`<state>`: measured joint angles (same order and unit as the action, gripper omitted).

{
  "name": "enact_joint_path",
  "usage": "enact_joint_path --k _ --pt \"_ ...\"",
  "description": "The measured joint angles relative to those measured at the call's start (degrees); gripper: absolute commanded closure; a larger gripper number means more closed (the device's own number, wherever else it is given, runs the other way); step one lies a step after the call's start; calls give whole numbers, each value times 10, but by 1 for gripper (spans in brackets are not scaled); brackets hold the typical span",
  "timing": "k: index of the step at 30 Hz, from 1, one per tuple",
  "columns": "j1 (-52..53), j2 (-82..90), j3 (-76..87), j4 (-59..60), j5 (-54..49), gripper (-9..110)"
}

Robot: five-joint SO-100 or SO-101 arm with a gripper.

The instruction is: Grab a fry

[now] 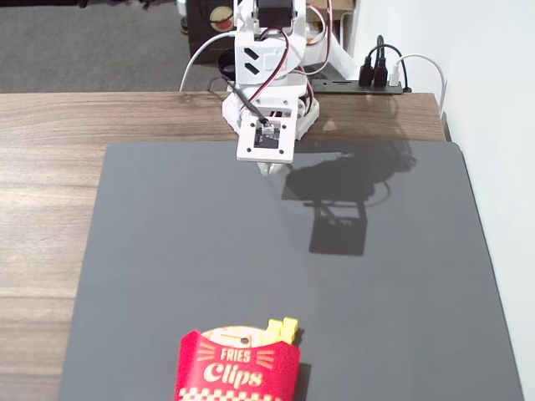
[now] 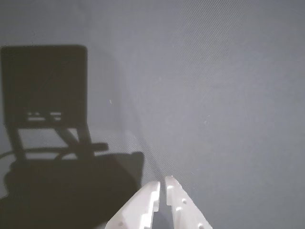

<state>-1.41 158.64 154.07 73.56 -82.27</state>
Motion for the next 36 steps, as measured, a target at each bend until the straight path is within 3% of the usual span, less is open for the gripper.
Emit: enact_joint_path --k 13,36 --pt "21 -289 -236 -84 5 101" --pt "21 -752 -708 -103 34 100"
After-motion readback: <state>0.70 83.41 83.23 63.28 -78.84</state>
